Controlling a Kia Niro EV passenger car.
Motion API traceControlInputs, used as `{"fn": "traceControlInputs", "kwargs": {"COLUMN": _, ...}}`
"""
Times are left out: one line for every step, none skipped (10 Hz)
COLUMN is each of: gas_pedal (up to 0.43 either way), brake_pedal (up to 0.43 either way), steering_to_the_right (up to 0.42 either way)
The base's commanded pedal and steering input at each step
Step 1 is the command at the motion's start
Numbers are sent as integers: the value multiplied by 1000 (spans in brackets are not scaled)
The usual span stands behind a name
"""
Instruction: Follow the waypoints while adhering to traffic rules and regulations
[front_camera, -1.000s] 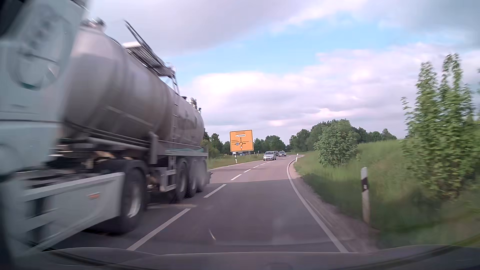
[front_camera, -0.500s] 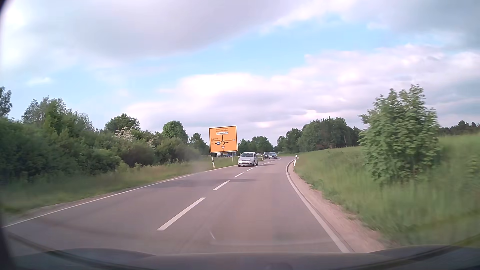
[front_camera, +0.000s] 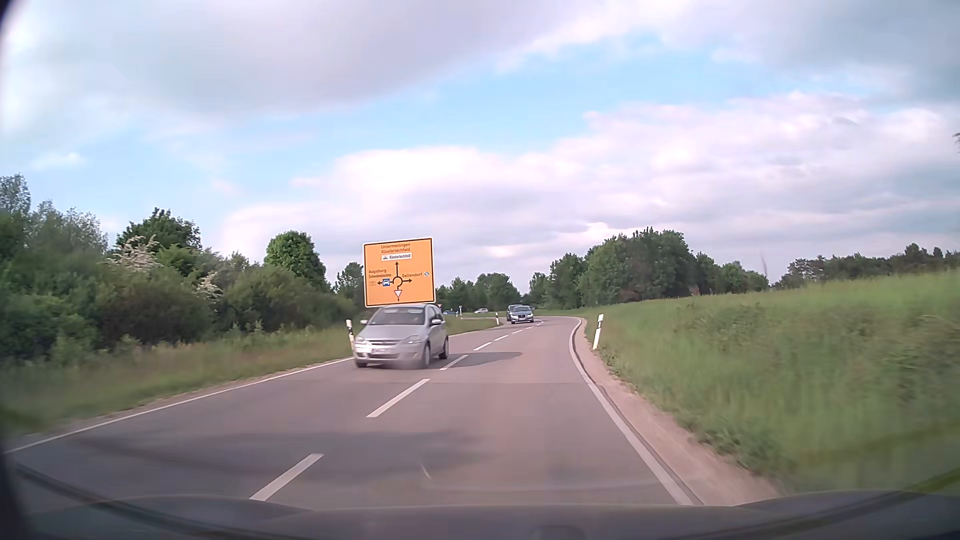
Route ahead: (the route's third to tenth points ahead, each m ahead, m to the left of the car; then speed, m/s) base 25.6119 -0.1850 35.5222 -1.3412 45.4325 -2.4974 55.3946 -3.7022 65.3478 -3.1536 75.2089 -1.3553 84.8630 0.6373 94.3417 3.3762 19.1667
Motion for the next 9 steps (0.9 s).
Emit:
{"fn": "traceControlInputs", "kwargs": {"gas_pedal": 0, "brake_pedal": 0, "steering_to_the_right": 27}}
{"fn": "traceControlInputs", "kwargs": {"gas_pedal": 0, "brake_pedal": 0, "steering_to_the_right": 26}}
{"fn": "traceControlInputs", "kwargs": {"gas_pedal": 0, "brake_pedal": 0, "steering_to_the_right": 26}}
{"fn": "traceControlInputs", "kwargs": {"gas_pedal": 0, "brake_pedal": 0, "steering_to_the_right": 26}}
{"fn": "traceControlInputs", "kwargs": {"gas_pedal": 0, "brake_pedal": 0, "steering_to_the_right": 24}}
{"fn": "traceControlInputs", "kwargs": {"gas_pedal": 0, "brake_pedal": 0, "steering_to_the_right": 22}}
{"fn": "traceControlInputs", "kwargs": {"gas_pedal": 0, "brake_pedal": 0, "steering_to_the_right": 20}}
{"fn": "traceControlInputs", "kwargs": {"gas_pedal": 0, "brake_pedal": 0, "steering_to_the_right": 20}}
{"fn": "traceControlInputs", "kwargs": {"gas_pedal": 0, "brake_pedal": 0, "steering_to_the_right": 21}}
